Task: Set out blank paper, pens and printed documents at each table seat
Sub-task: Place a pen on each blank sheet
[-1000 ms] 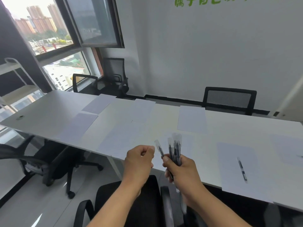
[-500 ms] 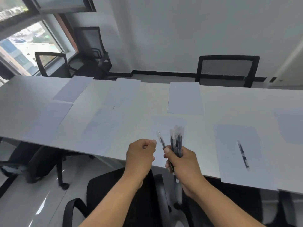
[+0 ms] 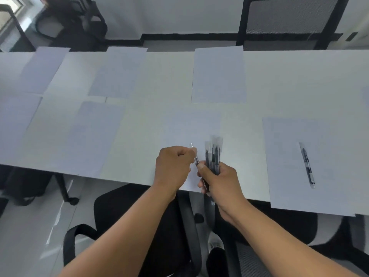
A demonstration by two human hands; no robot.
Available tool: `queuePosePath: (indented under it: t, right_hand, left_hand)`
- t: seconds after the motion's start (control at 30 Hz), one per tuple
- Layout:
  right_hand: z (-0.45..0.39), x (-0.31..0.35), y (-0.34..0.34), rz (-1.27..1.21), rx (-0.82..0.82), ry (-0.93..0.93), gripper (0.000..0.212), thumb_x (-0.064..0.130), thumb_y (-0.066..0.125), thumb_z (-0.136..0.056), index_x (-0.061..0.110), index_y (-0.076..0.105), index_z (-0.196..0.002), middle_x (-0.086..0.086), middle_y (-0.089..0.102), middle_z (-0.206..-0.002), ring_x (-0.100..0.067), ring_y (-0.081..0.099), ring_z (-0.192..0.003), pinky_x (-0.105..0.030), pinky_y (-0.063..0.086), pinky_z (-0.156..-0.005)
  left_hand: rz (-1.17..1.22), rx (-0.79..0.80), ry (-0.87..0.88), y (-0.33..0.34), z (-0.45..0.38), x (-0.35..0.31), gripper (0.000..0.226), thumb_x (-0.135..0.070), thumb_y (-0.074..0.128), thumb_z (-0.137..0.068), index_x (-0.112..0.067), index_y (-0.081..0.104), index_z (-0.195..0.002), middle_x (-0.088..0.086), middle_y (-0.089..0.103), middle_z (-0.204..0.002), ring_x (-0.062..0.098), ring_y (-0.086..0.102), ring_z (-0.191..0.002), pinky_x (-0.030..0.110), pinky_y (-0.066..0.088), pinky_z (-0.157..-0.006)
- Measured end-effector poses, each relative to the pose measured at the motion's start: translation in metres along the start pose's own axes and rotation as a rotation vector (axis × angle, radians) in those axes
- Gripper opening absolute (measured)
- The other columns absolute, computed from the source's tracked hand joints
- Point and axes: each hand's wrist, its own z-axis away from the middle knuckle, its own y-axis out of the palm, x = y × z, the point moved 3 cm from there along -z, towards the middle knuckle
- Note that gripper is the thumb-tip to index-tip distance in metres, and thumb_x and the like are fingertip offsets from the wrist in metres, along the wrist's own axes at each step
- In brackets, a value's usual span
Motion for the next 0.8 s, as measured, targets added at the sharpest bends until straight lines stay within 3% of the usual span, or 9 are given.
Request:
queuePosePath:
  t: [0.13, 0.3, 0.47, 0.57, 0.63, 0.73, 0.8]
  right_hand:
    - [-0.016, -0.010, -0.002, -0.068, -0.009, 0.048, 0.023, 0.029, 0.072, -0.103, 0.006, 0.075, -0.106, -0.007, 0.070, -0.080, -0.020, 0.062, -0.065, -0.034, 0.058, -0.064]
    - [-0.030, -0.024, -0.003, -0.060, -0.036, 0.100, 0.034, 0.034, 0.075, -0.102, 0.001, 0.074, -0.107, -0.013, 0.066, -0.086, -0.019, 0.071, -0.062, -0.048, 0.069, -0.076]
    - [-0.031, -0.036, -0.012, -0.081, -0.073, 0.099, 0.024, 0.028, 0.073, -0.103, 0.004, 0.078, -0.105, -0.011, 0.068, -0.088, -0.015, 0.070, -0.072, -0.038, 0.067, -0.069]
    - [-0.031, -0.045, -0.021, -0.047, -0.100, 0.135, 0.031, 0.033, 0.073, -0.103, 0.003, 0.076, -0.111, -0.009, 0.067, -0.085, -0.016, 0.070, -0.061, -0.048, 0.067, -0.075]
    - [-0.031, -0.048, -0.023, -0.040, -0.108, 0.152, 0.033, 0.034, 0.073, -0.103, 0.002, 0.075, -0.112, -0.008, 0.065, -0.082, -0.020, 0.066, -0.055, -0.044, 0.061, -0.070]
    - [-0.032, -0.049, -0.025, -0.042, -0.107, 0.150, 0.027, 0.034, 0.073, -0.103, 0.008, 0.076, -0.110, -0.006, 0.064, -0.080, -0.020, 0.062, -0.053, -0.033, 0.055, -0.060]
    - [-0.034, -0.049, -0.025, -0.032, -0.107, 0.146, 0.028, 0.036, 0.073, -0.103, 0.008, 0.076, -0.109, -0.008, 0.063, -0.079, -0.022, 0.062, -0.053, -0.034, 0.053, -0.058]
  left_hand:
    - [-0.035, -0.001, -0.025, 0.007, -0.018, 0.006, 0.034, -0.036, 0.070, -0.102, -0.019, 0.079, -0.074, -0.007, 0.079, -0.082, 0.012, 0.070, -0.073, 0.026, 0.048, -0.070]
    - [-0.033, -0.024, -0.036, 0.012, -0.039, 0.009, 0.032, -0.032, 0.068, -0.104, -0.015, 0.074, -0.077, -0.009, 0.077, -0.079, -0.001, 0.069, -0.060, 0.026, 0.047, -0.068]
    - [-0.114, -0.019, -0.001, 0.013, -0.063, 0.009, 0.028, -0.032, 0.064, -0.106, -0.015, 0.074, -0.086, -0.004, 0.076, -0.082, 0.006, 0.072, -0.069, 0.027, 0.050, -0.067]
    - [-0.192, 0.017, 0.016, 0.016, -0.076, 0.012, 0.028, -0.034, 0.064, -0.104, -0.020, 0.073, -0.081, -0.003, 0.075, -0.080, 0.010, 0.067, -0.068, 0.026, 0.046, -0.065]
    - [-0.242, 0.029, 0.026, 0.018, -0.084, 0.013, 0.026, -0.035, 0.066, -0.102, -0.023, 0.072, -0.081, -0.004, 0.076, -0.081, 0.012, 0.066, -0.069, 0.027, 0.048, -0.067]
    - [-0.297, 0.026, 0.029, 0.020, -0.095, 0.013, 0.023, -0.036, 0.068, -0.101, -0.021, 0.074, -0.084, -0.001, 0.078, -0.084, 0.020, 0.072, -0.079, 0.036, 0.060, -0.076]
    - [-0.327, 0.022, 0.023, 0.022, -0.100, 0.013, 0.019, -0.036, 0.068, -0.101, -0.021, 0.074, -0.089, 0.000, 0.079, -0.088, 0.024, 0.074, -0.086, 0.040, 0.063, -0.084]
